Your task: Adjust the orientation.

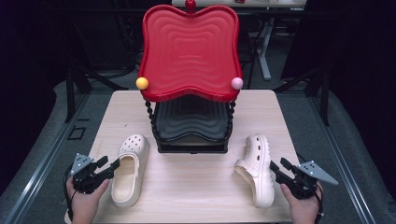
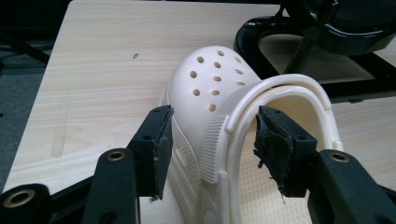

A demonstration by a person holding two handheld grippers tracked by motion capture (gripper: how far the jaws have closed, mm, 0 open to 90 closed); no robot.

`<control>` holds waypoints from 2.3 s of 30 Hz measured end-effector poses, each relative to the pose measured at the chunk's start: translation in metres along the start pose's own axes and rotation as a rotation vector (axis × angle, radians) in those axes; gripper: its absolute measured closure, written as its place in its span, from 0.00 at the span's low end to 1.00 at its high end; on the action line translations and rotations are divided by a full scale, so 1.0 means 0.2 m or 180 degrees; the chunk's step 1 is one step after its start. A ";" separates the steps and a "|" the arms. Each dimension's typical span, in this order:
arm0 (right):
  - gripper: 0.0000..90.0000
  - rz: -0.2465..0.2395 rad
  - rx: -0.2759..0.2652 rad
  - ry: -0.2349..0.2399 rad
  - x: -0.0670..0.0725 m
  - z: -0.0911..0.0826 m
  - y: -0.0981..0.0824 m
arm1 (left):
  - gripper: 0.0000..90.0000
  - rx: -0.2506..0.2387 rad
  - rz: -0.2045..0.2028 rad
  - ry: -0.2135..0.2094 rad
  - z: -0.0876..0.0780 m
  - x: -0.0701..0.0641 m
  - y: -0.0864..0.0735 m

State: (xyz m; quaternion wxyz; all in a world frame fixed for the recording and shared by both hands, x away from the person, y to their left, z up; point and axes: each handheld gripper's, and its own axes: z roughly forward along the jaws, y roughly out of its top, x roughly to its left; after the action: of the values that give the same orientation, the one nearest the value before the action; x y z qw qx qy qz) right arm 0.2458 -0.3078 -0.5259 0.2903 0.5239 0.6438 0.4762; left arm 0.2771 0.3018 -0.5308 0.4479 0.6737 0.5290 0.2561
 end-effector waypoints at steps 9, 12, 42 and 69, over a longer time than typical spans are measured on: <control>0.60 -0.0335 0.0040 -0.0032 0.05 0.00 0.01 | 0.49 0.0054 0.0071 -0.0066 0.00 -0.01 0.01; 0.60 -0.0346 0.0048 -0.0048 0.05 0.00 0.01 | 0.50 0.0058 0.0188 -0.0040 0.01 -0.03 0.00; 0.59 -0.0206 -0.0102 -0.0103 0.04 -0.02 0.02 | 0.77 0.0303 0.0596 0.0333 0.11 -0.10 0.02; 0.76 -0.0490 -0.0025 -0.0114 0.12 -0.02 0.04 | 0.82 0.0393 0.0523 0.0276 0.09 -0.23 0.01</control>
State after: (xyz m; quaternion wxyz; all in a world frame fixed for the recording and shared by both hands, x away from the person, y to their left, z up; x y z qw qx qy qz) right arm 0.2393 -0.2857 -0.5142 0.3395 0.4802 0.6750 0.4456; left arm 0.2784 0.2522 -0.5312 0.3598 0.7294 0.5056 0.2878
